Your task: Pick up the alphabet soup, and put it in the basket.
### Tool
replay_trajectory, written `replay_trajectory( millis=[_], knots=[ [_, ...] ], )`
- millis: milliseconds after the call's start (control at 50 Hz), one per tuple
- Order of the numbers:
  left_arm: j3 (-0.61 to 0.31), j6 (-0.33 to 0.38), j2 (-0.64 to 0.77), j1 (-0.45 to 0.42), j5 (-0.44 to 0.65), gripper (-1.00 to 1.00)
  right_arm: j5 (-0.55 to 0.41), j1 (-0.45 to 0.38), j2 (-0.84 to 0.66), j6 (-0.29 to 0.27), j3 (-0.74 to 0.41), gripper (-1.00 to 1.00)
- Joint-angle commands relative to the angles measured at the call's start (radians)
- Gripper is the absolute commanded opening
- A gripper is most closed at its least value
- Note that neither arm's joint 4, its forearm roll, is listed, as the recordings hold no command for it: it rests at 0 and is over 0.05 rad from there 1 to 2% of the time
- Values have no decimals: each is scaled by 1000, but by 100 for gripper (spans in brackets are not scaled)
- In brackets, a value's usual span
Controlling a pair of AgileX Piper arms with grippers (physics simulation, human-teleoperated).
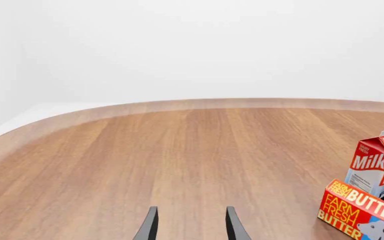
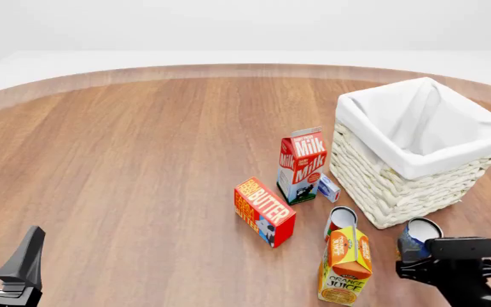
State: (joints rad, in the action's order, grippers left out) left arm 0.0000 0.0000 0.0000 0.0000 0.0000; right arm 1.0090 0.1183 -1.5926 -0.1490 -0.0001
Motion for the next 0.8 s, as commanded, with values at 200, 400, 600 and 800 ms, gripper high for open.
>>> replay_trajectory(
  millis=[200, 400, 600, 800],
  knots=[
    [0, 0, 0, 0, 0, 100, 185, 15, -217, 0, 0, 100],
    [0, 0, 0, 0, 0, 100, 209, 16, -257, 1, 0, 100],
    [0, 0, 0, 0, 0, 100, 211, 25, -276, -2, 0, 100],
    [0, 0, 0, 0, 0, 100, 211, 16, -285, 8, 0, -100]
  ],
)
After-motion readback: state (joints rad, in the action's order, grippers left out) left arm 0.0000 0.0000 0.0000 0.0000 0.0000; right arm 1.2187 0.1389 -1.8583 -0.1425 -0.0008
